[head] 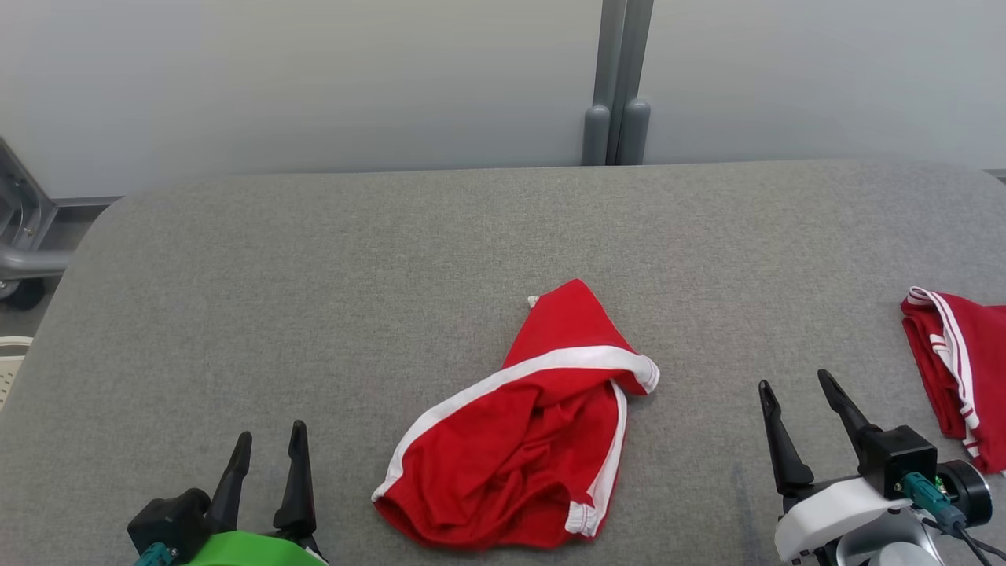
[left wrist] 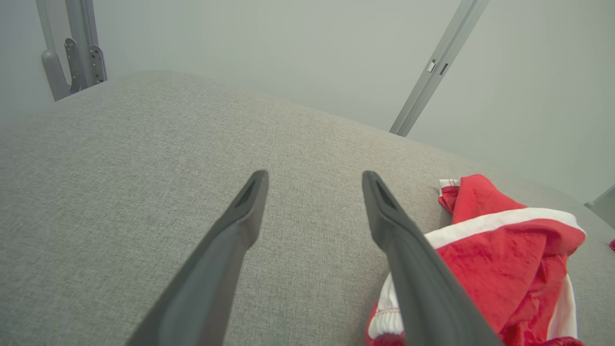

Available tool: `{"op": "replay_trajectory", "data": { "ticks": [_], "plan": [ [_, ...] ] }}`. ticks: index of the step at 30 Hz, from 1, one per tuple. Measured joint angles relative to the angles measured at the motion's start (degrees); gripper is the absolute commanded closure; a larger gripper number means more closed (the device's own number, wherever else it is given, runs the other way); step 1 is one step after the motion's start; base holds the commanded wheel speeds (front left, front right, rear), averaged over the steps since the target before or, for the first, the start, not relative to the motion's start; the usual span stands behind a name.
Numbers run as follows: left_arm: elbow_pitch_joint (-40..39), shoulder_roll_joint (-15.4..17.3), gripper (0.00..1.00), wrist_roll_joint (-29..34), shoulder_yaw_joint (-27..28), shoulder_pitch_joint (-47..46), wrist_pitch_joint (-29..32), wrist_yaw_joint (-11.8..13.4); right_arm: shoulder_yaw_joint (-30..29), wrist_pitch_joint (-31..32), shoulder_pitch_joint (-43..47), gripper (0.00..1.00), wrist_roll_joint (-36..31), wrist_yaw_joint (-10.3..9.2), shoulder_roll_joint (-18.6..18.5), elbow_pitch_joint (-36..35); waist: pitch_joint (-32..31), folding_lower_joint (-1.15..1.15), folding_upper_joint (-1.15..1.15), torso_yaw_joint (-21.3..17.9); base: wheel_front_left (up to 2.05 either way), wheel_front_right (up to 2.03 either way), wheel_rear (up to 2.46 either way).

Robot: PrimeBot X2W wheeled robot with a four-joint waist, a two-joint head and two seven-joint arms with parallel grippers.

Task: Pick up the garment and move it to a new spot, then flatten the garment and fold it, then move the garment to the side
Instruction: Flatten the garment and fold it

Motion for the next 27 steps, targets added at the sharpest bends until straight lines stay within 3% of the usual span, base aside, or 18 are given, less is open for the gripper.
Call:
{"op": "replay_trajectory", "data": {
  "ticks": [9, 27],
  "plan": [
    [0.7, -1.3, 0.00, 1.6, 0.4, 0.2, 0.0, -0.8, -0.7, 0.0, 0.4, 0.00, 0.1, 0.00, 0.2, -0.1, -0.3, 0.00, 0.00, 0.4, 0.00, 0.00, 0.00],
    [0.4, -0.8, 0.00, 2.1, -0.9, 1.9, 0.0, -1.1, -0.3, 0.0, 0.4, 0.00, 0.6, 0.00, 0.1, 0.0, -1.3, 0.00, 0.00, 1.5, 0.00, 0.00, 0.00]
  ]
}}
